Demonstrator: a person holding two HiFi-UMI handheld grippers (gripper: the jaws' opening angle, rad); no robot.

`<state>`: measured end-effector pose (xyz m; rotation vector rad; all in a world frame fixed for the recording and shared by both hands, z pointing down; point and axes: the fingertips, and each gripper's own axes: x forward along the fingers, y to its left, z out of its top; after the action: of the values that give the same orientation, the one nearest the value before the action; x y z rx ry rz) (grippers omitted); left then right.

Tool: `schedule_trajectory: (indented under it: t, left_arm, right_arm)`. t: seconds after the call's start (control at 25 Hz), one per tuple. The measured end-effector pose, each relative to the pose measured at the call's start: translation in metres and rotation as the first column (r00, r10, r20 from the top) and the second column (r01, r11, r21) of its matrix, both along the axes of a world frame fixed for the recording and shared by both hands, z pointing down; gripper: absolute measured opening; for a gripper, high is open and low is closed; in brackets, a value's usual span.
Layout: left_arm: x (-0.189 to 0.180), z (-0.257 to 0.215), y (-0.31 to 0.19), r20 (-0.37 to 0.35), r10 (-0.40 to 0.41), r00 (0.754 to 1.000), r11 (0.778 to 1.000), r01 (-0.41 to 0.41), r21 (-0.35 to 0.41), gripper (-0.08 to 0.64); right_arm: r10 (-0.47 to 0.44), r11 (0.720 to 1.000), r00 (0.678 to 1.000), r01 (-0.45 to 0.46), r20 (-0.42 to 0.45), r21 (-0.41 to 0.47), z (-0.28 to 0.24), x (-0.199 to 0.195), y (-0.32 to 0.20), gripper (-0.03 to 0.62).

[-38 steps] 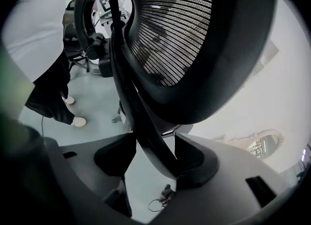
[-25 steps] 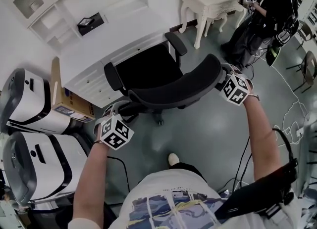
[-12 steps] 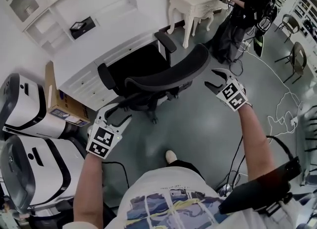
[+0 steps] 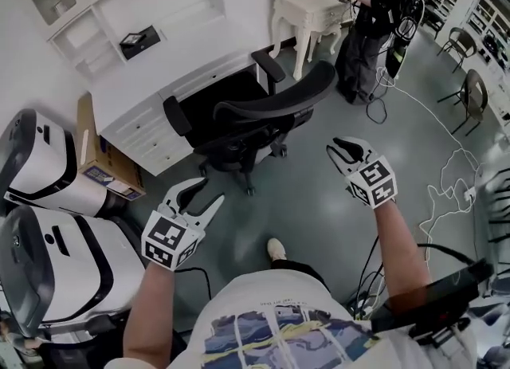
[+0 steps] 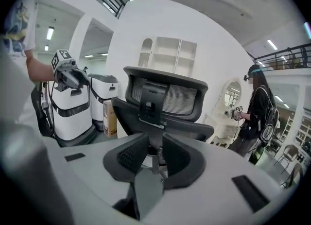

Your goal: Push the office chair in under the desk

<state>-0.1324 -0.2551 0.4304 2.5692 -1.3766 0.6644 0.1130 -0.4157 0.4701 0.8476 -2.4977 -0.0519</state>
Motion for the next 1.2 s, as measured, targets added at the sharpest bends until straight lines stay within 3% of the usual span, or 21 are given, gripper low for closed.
schedule_trajectory:
  t: [0.52,0.84,1.2]
  left_arm:
    - [0.003,-0.012,0.116,-0.169,0.021,0.985,1.000,-0.021,0.003,0.099]
    - [0.010,-0.017,0.161,-0.218,0.060,0.974,0.998,-0.059,0.012,0.038]
    - [0.011,-0.004,0.198,-0.217,0.106,0.970,0.994,-0.111,-0.011,0.014]
  right_arm:
    - [0.056,0.991,0.983,-0.034,0.173,-0.128,0.000,-0.045,0.154,0.051]
    - [0.036,0.988,0.978,-0.005,0.203,-0.152,-0.005,-0.064,0.224,0.038]
    - [0.027,0.989,0.977,0.006,0.211,-0.151,-0.011,-0.079,0.277,0.034]
